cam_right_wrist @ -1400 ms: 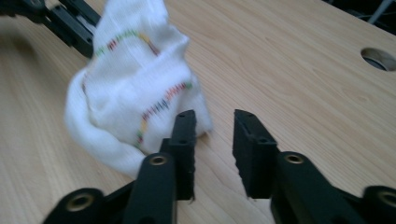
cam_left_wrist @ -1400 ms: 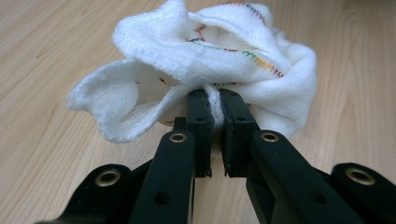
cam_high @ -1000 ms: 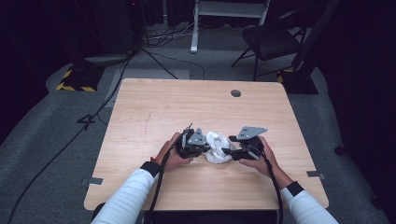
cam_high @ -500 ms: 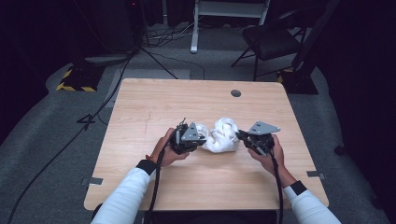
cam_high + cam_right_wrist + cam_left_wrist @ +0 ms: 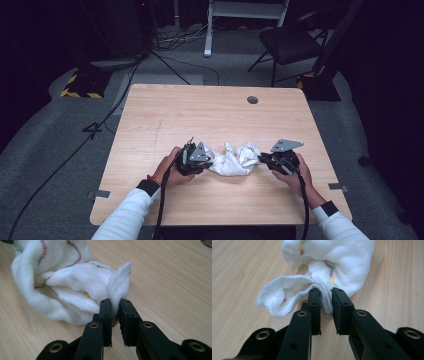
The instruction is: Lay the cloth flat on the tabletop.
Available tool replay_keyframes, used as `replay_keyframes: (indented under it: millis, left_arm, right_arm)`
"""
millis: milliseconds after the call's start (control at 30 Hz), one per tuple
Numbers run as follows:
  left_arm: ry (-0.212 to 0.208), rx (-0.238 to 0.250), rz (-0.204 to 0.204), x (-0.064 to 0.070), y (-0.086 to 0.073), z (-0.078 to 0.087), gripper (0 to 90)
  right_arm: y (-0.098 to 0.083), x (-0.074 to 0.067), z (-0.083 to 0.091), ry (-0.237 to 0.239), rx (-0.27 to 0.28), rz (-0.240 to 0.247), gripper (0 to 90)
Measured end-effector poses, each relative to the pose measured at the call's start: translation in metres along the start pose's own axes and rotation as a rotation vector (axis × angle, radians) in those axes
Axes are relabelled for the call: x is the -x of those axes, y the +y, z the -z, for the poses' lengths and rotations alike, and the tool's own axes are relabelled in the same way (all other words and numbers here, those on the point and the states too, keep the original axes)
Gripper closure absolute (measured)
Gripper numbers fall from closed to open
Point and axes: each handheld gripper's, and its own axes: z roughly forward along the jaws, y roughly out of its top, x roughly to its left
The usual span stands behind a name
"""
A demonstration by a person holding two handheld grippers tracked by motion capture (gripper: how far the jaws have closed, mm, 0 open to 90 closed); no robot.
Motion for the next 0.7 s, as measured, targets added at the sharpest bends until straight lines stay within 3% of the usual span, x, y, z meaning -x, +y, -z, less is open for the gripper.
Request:
replay_keyframes:
  millis: [100,167,233,300,333,433,467,633,700]
  left_arm:
    - [0.010,-0.005,0.014,0.003,-0.004,0.003,73.0]
    - [0.005,0.012,0.051,0.004,-0.006,0.009,64.3]
    - [0.019,0.048,0.086,0.007,-0.004,0.014,47.8]
    - [0.019,0.092,0.113,0.010,0.001,0.017,42.6]
    - [0.013,0.113,0.129,0.012,0.006,0.016,32.3]
    - [-0.012,0.143,0.136,0.018,0.020,0.009,25.3]
    - [-0.029,0.134,0.145,0.022,0.030,-0.001,25.1]
    - [-0.059,0.099,0.146,0.025,0.044,-0.024,24.7]
    - [-0.068,0.078,0.101,0.026,0.048,-0.037,45.8]
  right_arm:
    - [-0.004,-0.002,0.000,0.010,-0.013,-0.001,81.0]
    - [-0.007,-0.005,0.000,0.019,-0.027,0.009,80.7]
    - [-0.010,-0.006,0.001,0.024,-0.037,0.016,80.4]
    - [-0.010,-0.007,0.001,0.025,-0.039,0.019,80.3]
    - [-0.010,-0.007,0.001,0.029,-0.039,0.019,79.9]
    - [-0.010,-0.008,0.000,0.035,-0.046,0.022,79.3]
    - [-0.010,-0.009,-0.001,0.039,-0.050,0.026,79.1]
    - [-0.011,-0.012,-0.003,0.058,-0.065,0.044,80.1]
    - [-0.010,-0.014,-0.002,0.054,-0.063,0.067,81.4]
